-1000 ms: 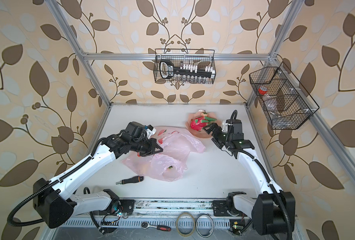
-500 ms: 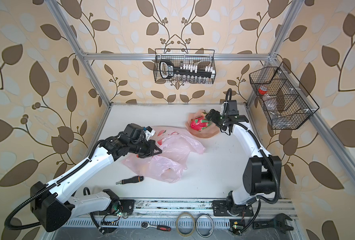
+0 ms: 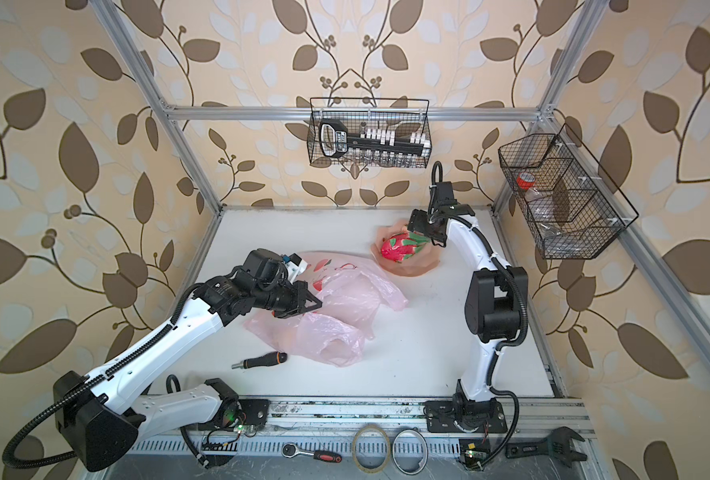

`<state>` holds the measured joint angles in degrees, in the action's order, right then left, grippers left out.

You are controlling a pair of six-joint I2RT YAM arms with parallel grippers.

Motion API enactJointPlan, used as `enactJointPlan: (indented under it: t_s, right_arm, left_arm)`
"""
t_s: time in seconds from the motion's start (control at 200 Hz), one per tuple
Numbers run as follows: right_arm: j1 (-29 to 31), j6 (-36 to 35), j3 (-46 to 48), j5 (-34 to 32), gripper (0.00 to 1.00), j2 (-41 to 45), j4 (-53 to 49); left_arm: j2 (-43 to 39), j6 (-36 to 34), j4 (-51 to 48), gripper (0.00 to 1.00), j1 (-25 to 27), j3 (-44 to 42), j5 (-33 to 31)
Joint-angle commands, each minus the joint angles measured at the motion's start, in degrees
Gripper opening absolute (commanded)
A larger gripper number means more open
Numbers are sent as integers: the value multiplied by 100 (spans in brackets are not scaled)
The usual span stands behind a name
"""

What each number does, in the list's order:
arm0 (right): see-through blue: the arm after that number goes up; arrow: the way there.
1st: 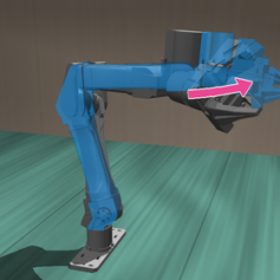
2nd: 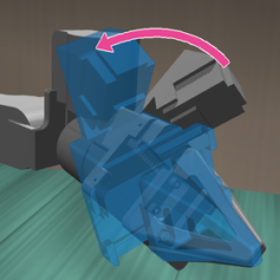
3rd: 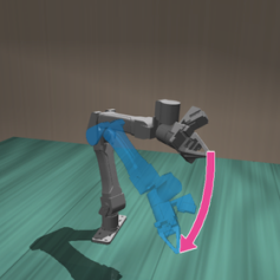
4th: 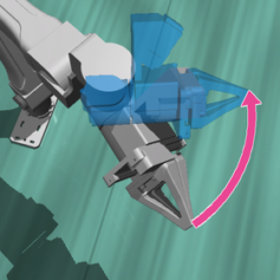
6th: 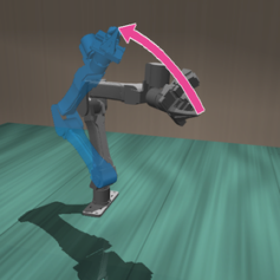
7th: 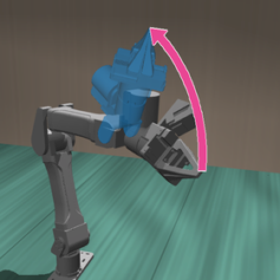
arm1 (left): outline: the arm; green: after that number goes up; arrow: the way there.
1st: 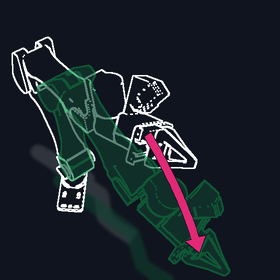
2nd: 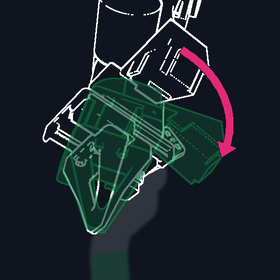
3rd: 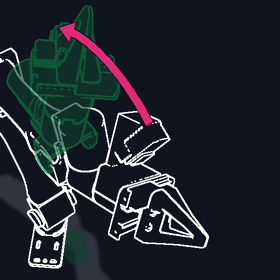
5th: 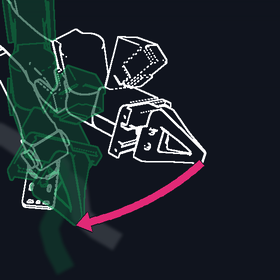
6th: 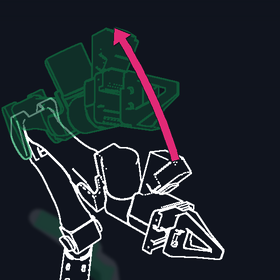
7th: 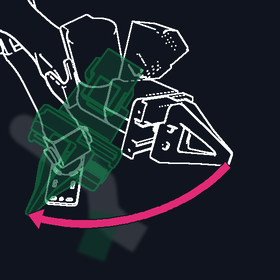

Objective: Place the fruits into the plastic bag
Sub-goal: 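Lower the right gripper onto the strawberry beside the dragon fruit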

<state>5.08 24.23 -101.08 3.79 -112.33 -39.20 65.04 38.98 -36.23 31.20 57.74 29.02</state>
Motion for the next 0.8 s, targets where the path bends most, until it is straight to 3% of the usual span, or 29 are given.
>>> enactJointPlan:
  t_s: [0.0, 0.36, 0.795]
  right_arm:
    - [66, -278, -439, -177, 83, -325, -362]
    - [123, -373, -1622, -315, 86, -1289, -840]
    - [184, -401, -2289, -491, 86, -2038, -1011]
  left_arm:
    - [-199, 21, -111, 0, 51, -60, -106]
    - [-307, 92, -164, 0, 52, -149, -151]
    - [-272, 126, -131, 0, 49, -194, -161]
